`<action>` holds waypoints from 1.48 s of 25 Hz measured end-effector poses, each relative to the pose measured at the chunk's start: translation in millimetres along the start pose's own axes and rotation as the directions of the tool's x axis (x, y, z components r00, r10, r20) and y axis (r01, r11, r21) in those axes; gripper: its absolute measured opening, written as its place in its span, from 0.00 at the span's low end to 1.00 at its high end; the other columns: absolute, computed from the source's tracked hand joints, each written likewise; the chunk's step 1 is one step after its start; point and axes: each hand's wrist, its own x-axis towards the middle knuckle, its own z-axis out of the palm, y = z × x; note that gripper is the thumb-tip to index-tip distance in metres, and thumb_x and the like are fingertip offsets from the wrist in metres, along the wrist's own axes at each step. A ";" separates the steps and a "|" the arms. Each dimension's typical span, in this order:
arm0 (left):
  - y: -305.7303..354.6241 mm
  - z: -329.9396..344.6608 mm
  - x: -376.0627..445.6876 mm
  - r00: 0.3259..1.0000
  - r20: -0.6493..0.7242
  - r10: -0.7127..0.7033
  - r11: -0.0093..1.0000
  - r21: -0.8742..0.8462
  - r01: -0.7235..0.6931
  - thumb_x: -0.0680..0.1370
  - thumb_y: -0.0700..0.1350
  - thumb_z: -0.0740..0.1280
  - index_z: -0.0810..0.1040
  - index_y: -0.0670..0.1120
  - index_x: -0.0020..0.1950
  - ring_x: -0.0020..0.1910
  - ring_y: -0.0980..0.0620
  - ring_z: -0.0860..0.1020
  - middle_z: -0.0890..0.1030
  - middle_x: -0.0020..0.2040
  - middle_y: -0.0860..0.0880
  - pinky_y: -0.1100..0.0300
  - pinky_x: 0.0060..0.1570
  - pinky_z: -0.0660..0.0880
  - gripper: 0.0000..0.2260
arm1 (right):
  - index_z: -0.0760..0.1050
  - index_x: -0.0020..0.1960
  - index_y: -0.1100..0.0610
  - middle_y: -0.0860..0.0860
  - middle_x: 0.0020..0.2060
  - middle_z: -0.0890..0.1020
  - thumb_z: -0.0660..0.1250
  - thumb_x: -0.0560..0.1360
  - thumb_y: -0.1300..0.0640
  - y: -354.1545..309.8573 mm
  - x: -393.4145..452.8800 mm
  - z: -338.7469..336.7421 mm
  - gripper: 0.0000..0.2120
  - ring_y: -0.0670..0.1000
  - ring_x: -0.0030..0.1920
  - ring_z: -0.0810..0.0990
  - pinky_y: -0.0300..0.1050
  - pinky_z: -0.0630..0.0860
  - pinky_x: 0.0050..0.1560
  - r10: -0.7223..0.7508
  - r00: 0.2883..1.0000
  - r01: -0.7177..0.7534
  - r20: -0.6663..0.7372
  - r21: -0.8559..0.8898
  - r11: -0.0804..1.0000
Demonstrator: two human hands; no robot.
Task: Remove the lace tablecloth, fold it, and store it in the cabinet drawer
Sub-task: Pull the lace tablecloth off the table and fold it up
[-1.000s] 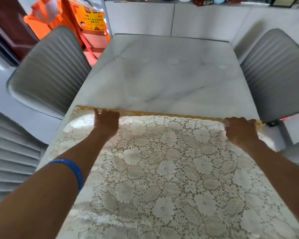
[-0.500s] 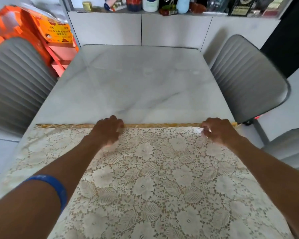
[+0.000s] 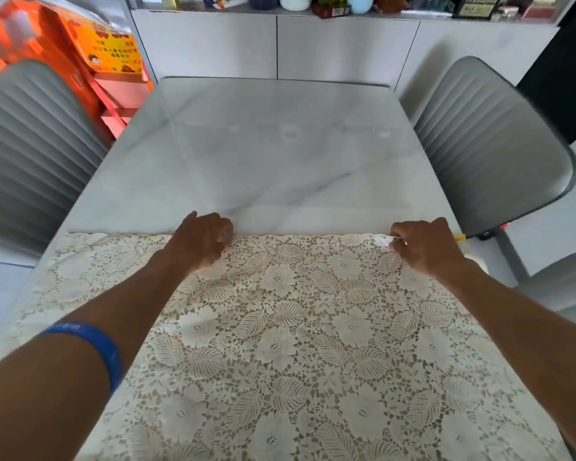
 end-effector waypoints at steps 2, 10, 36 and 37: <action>-0.2 -0.5 5.0 0.999 0.048 -0.017 0.998 0.061 0.015 0.78 0.41 0.66 0.78 0.49 0.54 0.55 0.49 0.79 0.79 0.57 0.49 0.48 0.74 0.55 0.06 | 0.75 0.52 0.50 0.47 0.48 0.83 0.58 0.82 0.49 -0.9 1.9 4.4 0.08 0.51 0.47 0.82 0.51 0.64 0.56 -0.009 1.000 0.009 0.012 -0.029 1.000; 155.8 52.5 -80.2 0.980 -0.080 0.184 0.978 -0.086 -0.190 0.80 0.50 0.59 0.68 0.50 0.69 0.71 0.46 0.68 0.69 0.73 0.46 0.44 0.74 0.61 0.18 | 0.68 0.70 0.53 0.55 0.72 0.69 0.60 0.81 0.50 -40.0 -73.8 38.6 0.19 0.59 0.71 0.68 0.63 0.61 0.70 0.233 0.958 -0.194 -0.169 0.220 0.956; 252.0 25.7 -86.2 0.992 0.094 -0.087 0.816 -0.564 0.125 0.76 0.44 0.68 0.55 0.57 0.77 0.78 0.49 0.54 0.55 0.80 0.52 0.47 0.76 0.52 0.34 | 0.78 0.62 0.59 0.55 0.48 0.79 0.67 0.77 0.64 19.0 -167.6 3.9 0.14 0.55 0.48 0.78 0.55 0.77 0.53 0.435 0.883 -0.154 -0.174 0.768 0.621; 258.3 3.1 -89.0 0.998 -0.023 -0.065 0.812 -0.582 0.039 0.74 0.43 0.69 0.54 0.56 0.77 0.77 0.49 0.55 0.56 0.79 0.51 0.48 0.75 0.54 0.37 | 0.79 0.60 0.58 0.54 0.44 0.77 0.69 0.76 0.67 9.5 -181.2 -9.2 0.13 0.53 0.42 0.77 0.53 0.78 0.47 0.319 0.912 -0.012 -0.259 0.759 0.651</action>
